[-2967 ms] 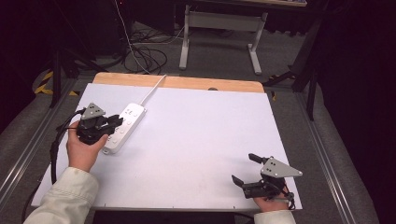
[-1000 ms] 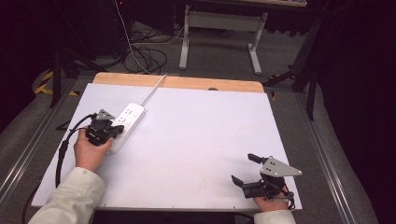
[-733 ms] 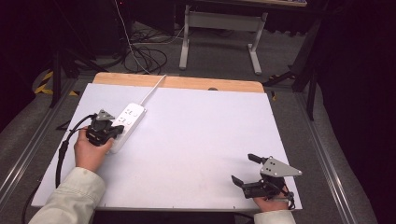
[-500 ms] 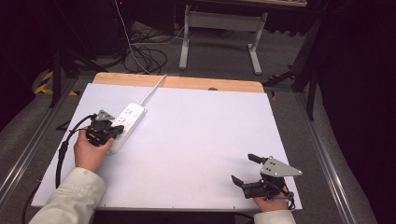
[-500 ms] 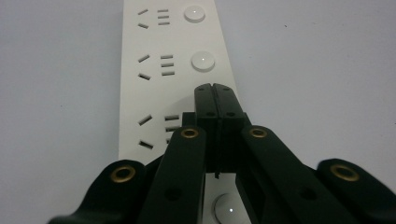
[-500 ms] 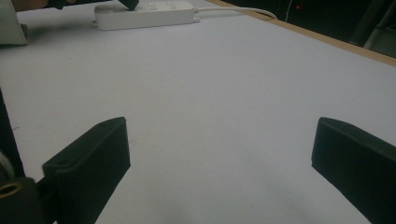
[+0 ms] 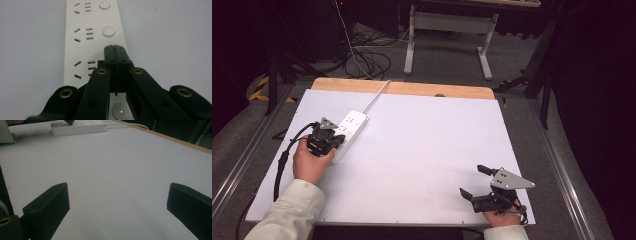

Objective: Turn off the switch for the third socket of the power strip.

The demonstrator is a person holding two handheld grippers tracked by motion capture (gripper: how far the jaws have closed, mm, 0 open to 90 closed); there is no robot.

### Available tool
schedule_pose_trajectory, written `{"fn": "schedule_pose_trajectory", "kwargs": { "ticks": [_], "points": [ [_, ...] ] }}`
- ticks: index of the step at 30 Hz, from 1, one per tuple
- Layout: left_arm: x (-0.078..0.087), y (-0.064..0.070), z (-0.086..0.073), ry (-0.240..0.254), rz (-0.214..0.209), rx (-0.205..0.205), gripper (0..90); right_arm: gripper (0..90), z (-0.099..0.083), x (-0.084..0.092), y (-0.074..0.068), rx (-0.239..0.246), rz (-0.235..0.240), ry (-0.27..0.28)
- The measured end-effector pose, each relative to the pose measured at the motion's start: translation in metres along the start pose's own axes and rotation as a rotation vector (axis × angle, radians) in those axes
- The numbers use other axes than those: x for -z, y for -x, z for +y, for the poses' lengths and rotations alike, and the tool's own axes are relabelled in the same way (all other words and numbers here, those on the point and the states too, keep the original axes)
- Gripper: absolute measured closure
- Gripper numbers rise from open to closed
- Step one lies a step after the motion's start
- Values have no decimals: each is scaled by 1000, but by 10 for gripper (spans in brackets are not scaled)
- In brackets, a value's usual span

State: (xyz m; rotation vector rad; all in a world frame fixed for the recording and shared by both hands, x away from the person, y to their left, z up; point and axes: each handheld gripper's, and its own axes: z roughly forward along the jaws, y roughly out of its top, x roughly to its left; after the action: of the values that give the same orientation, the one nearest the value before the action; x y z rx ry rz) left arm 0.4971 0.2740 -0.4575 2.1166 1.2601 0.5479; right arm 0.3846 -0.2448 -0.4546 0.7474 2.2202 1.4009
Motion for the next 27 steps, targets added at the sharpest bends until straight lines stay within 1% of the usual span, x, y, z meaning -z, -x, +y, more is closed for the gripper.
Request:
{"fn": "schedule_pose_trajectory", "kwargs": {
  "ticks": [1, 3, 4, 7, 9, 10, 11, 12, 13, 15, 16, 17, 18, 19, 20, 21, 22, 23, 24, 26, 27],
  "points": [
    [0, 0, 0, -1, 4, -4, 900, 49, 0, 0, 0, 0, -1, -1],
    [0, 2, 0, -2, 20, -29, 900, 49, 0, 0, 0, 0, -3, -2],
    [-1, 4, 1, -15, 29, -46, 900, 49, 0, 0, 0, -3, -4, -3],
    [-1, 4, 2, -24, 34, -48, 900, 49, 0, -1, 0, -4, -1, -6],
    [0, 2, 2, -16, 21, -47, 900, 49, 0, -1, 0, -9, 1, -7],
    [0, 1, 0, -10, 10, -35, 900, 49, 0, -1, 0, -6, 0, -8],
    [5, -1, -4, 38, 6, 2, 900, 49, 0, -1, 0, -6, 0, -7],
    [6, -2, -8, 54, -23, 46, 900, 49, 0, -1, 0, -5, 0, -7],
    [11, -3, -11, 98, -57, 72, 900, 49, 0, -1, 0, -9, 1, -5],
    [26, -4, -10, 155, -34, 70, 900, 49, 0, -2, 0, -7, 3, -5],
    [32, -4, -10, 178, -42, 72, 900, 49, 0, -2, 0, -6, 3, -5],
    [39, -3, -9, 201, -62, 79, 900, 49, 0, -2, 0, -8, 3, -4],
    [43, -2, -8, 203, -69, 73, 900, 49, 0, -2, 1, -11, 5, -3],
    [43, -2, -8, 203, -69, 73, 900, 49, -1, -2, 1, -10, 4, -6],
    [49, 3, -6, 206, -68, 49, 900, 49, -1, -3, 1, -13, 5, -6],
    [49, 3, -6, 206, -68, 49, 900, 49, -1, -3, 1, -13, 5, -6],
    [51, 7, -3, 205, -73, 30, 900, 49, 0, -2, 1, -8, 4, -6],
    [52, 9, -3, 207, -93, 31, 900, 49, 0, -2, 1, -10, 4, -4],
    [52, 9, -3, 207, -93, 31, 900, 49, 0, -1, 0, -10, 3, -1],
    [54, 11, -2, 212, -119, 39, 900, 49, 0, 0, 1, -10, 2, 1],
    [55, 12, -1, 212, -127, 37, 900, 49, 0, -1, 1, -9, 4, 1]
  ]
}}
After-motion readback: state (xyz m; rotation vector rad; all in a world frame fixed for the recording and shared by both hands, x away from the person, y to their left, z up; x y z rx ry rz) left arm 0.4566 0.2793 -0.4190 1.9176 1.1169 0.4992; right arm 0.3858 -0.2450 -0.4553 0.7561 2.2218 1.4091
